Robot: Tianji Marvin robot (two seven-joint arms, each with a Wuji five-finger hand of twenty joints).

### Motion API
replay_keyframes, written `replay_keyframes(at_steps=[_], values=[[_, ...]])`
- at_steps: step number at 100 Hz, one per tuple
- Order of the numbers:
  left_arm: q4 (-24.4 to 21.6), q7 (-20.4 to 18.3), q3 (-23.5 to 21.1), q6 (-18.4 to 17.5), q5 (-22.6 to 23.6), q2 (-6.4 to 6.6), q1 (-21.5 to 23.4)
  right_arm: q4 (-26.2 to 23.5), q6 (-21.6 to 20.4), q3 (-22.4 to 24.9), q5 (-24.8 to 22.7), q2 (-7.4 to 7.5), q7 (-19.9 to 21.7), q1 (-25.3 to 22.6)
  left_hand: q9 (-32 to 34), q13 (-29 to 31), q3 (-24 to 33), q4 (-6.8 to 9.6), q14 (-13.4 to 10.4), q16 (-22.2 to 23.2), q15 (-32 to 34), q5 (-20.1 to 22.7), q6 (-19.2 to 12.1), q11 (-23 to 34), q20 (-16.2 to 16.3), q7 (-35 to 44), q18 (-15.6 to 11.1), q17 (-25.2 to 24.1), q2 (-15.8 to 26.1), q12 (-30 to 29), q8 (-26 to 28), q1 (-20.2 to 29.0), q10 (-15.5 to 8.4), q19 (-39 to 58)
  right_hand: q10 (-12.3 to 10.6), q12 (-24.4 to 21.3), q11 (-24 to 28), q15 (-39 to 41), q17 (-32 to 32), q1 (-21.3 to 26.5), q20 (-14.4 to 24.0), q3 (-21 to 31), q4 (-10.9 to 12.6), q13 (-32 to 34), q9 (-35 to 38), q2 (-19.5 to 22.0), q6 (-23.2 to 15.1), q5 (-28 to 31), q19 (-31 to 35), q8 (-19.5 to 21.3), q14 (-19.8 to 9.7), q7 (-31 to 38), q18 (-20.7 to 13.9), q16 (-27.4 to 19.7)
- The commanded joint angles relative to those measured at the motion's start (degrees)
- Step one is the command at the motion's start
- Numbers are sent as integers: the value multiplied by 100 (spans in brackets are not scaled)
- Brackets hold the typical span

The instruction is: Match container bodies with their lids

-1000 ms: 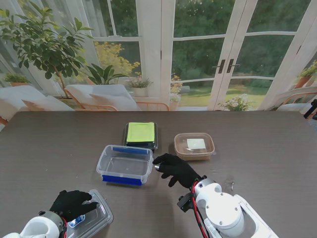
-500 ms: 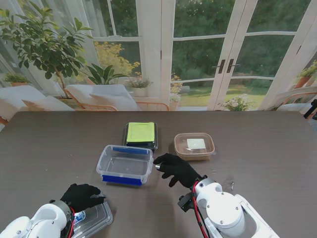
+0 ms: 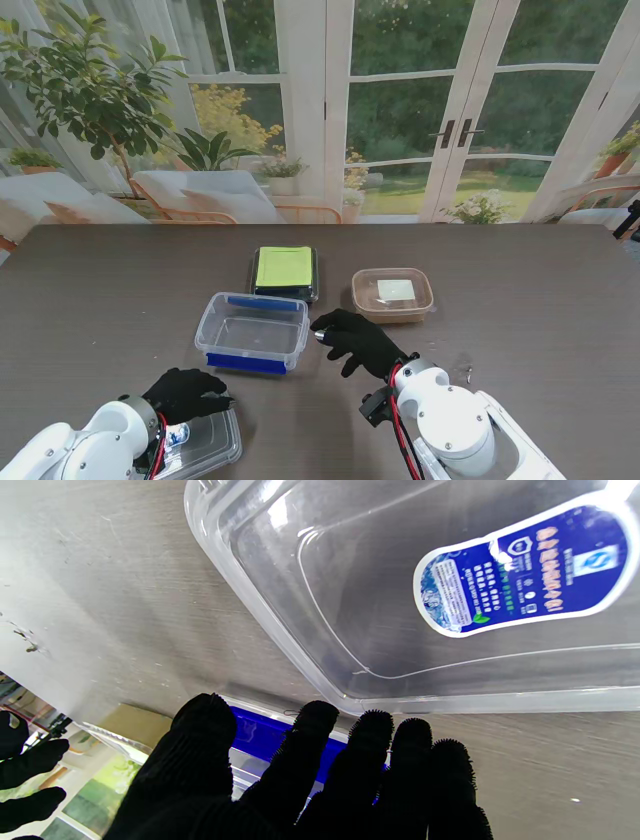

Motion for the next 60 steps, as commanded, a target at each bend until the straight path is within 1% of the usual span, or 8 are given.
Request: replay_keyframes(at_steps=[1, 46, 49, 60], values=[[108, -169, 95, -34, -72, -17, -26, -33, 2, -17, 7, -22, 76, -11, 116, -16, 95, 141, -43, -2, 36, 94, -54, 182, 34, 45, -259, -96, 20, 50, 20, 2, -517, 76, -149, -66, -44, 40, -1435, -113, -57, 63, 43, 17, 25, 59, -37, 57, 3, 1, -102, -10, -103, -7], [289, -326, 505, -170, -361, 28, -543, -3, 13, -20, 41, -33, 58, 14, 162, 48, 71, 139, -16, -1, 82, 130, -20, 184, 45, 55, -234, -59, 24, 54, 28, 44, -476, 155, -148, -66, -45, 36, -1436, -114, -60, 61, 44, 15, 19, 61, -35, 72, 2, -1, -102, -14, -104, -8], [301, -337, 530, -182, -382, 31, -577, -1, 15, -20, 45, -33, 59, 14, 163, 47, 68, 138, -13, -2, 83, 134, -21, 182, 48, 57, -233, -55, 24, 54, 29, 46, -470, 165, -120, -68, -49, 37, -1437, -111, -60, 62, 44, 16, 13, 59, -32, 73, 2, -1, -90, -15, -101, -7], [353, -369, 628, -223, -442, 40, -709, 5, 20, -20, 57, -36, 53, 12, 191, 66, 60, 138, -7, -3, 96, 142, -20, 189, 51, 58, -223, -45, 28, 56, 30, 55, -468, 195, -149, -66, -45, 37, -1437, -114, -60, 60, 43, 18, 25, 62, -27, 76, 2, -2, -104, -18, -100, -7]])
